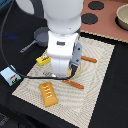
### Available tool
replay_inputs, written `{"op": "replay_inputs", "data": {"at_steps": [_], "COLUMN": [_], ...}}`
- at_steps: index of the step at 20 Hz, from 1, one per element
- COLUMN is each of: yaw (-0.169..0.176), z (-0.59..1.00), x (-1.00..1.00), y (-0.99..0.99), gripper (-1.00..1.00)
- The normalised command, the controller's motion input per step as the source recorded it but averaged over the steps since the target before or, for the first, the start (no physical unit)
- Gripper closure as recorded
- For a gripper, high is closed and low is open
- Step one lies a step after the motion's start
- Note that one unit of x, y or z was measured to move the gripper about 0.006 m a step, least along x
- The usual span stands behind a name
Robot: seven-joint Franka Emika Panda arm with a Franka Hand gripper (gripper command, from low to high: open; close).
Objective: Interact with the objects in diverse but meaningful ways.
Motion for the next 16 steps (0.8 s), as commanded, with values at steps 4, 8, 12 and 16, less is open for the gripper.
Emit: {"op": "replay_inputs", "data": {"at_steps": [4,8,12,16], "yaw": [0.098,0.046,0.036,0.043], "z": [-0.03,-0.1,-0.17,-0.25], "x": [0.0,0.0,0.0,-0.05], "y": [0.07,0.0,0.0,0.02], "gripper": [-1.0,-1.0,-1.0,-1.0]}}
